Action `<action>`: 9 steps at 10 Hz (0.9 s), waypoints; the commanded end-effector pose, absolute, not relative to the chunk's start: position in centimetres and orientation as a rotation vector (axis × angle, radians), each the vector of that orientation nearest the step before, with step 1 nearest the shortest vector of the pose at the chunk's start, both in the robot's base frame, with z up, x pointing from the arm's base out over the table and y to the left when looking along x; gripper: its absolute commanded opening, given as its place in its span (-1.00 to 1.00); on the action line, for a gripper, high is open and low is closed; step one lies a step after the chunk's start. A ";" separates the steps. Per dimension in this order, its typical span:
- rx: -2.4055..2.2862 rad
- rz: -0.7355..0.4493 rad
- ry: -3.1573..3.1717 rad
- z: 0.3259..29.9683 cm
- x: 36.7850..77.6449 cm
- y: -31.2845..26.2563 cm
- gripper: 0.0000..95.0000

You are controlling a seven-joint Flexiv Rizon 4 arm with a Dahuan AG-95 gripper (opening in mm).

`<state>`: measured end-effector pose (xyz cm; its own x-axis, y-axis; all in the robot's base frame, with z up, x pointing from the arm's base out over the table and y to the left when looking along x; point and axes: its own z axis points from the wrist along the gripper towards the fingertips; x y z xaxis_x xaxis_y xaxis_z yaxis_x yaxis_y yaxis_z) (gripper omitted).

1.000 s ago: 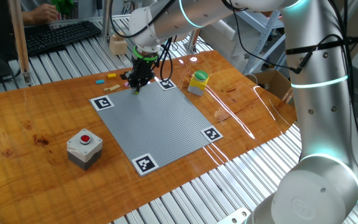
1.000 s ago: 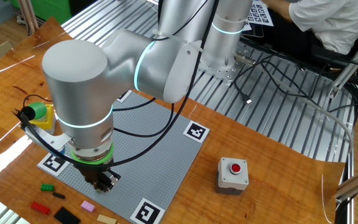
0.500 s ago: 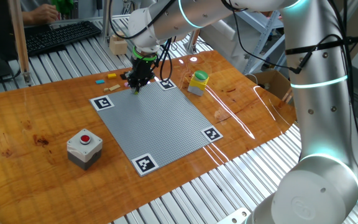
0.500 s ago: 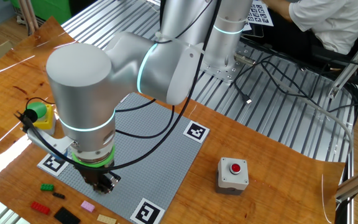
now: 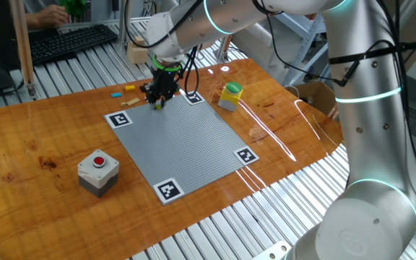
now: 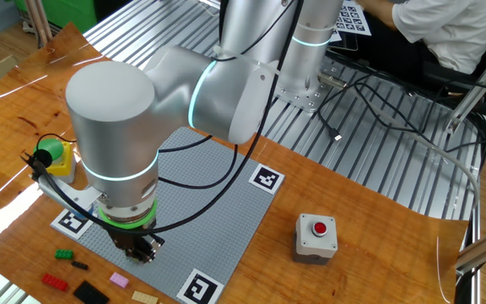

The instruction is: Build with small Lego blocks

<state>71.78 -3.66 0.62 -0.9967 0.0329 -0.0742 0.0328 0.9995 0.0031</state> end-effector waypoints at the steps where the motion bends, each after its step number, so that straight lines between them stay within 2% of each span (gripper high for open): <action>1: 0.056 0.004 3.076 0.8 71.7 -3.6 -0.20; 4: 0.041 0.005 3.095 1.5 71.7 -3.7 -0.20; 5: 0.037 0.004 3.098 1.7 71.7 -3.7 -0.60; 6: 0.025 0.005 3.099 1.9 71.6 -3.7 -0.60; 7: 0.003 0.004 3.099 2.0 71.6 -3.7 -1.00; 9: -0.005 0.004 3.101 2.2 71.6 -3.7 -1.00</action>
<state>71.44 -3.66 2.23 -0.9991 -0.0033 -0.0418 -0.0034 1.0000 0.0023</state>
